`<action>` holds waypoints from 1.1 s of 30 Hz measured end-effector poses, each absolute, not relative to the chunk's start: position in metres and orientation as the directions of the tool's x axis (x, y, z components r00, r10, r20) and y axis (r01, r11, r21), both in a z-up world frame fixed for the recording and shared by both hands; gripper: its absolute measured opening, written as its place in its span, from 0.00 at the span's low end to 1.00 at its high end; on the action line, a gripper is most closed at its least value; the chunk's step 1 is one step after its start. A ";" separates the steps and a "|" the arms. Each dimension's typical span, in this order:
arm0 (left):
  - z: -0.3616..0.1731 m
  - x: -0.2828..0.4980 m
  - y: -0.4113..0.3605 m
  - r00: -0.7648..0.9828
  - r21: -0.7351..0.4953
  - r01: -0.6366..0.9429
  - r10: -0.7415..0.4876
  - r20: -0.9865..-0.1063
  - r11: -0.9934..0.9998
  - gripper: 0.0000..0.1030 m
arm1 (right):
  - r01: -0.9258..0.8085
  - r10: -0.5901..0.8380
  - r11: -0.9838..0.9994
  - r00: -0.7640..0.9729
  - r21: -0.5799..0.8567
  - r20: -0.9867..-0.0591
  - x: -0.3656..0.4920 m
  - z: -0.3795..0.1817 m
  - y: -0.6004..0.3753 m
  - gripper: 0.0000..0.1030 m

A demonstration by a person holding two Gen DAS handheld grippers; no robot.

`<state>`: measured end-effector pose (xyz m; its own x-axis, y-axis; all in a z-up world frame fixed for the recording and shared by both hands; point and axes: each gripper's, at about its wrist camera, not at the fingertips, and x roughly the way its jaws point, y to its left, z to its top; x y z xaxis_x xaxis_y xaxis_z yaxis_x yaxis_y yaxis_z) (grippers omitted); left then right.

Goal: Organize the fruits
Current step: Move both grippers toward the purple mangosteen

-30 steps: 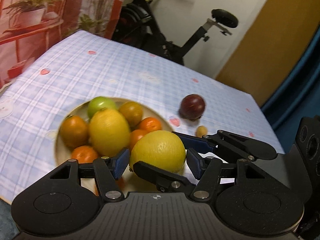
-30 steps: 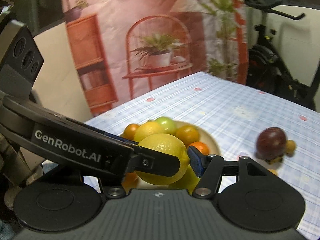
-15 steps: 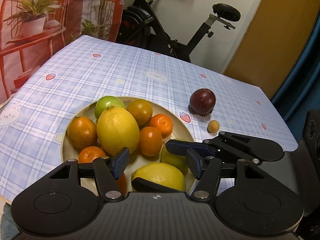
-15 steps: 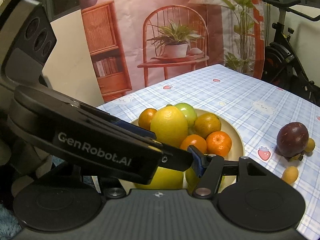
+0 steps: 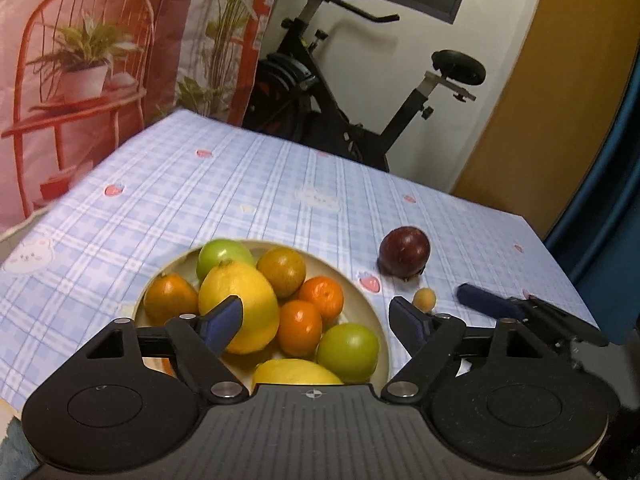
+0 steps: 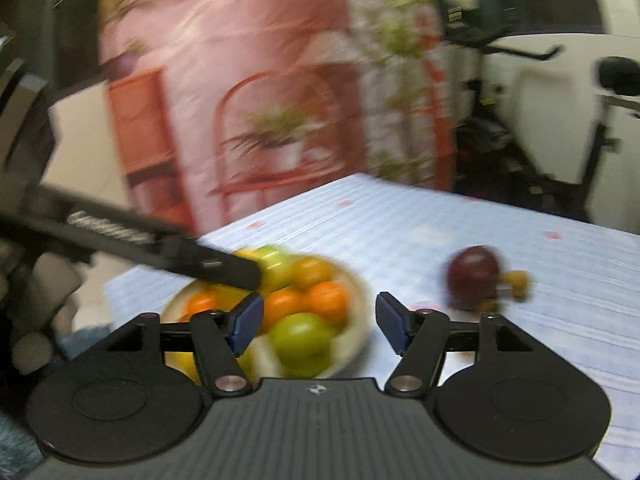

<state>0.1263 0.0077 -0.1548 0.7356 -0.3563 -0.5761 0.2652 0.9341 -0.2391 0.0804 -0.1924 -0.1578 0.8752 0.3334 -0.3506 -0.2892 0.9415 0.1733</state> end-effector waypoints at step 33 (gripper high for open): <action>-0.132 0.234 -0.132 0.653 -0.043 0.539 -0.450 -0.609 0.841 0.72 | -0.161 0.223 0.972 0.857 0.171 -0.464 0.162 -0.173 -0.263 0.72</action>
<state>0.2339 -0.1320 -0.1323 0.6533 -0.4496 -0.6091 0.5391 0.8411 -0.0426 0.1622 -0.2633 -0.1729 0.8575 0.2233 -0.4635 -0.1607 0.9721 0.1710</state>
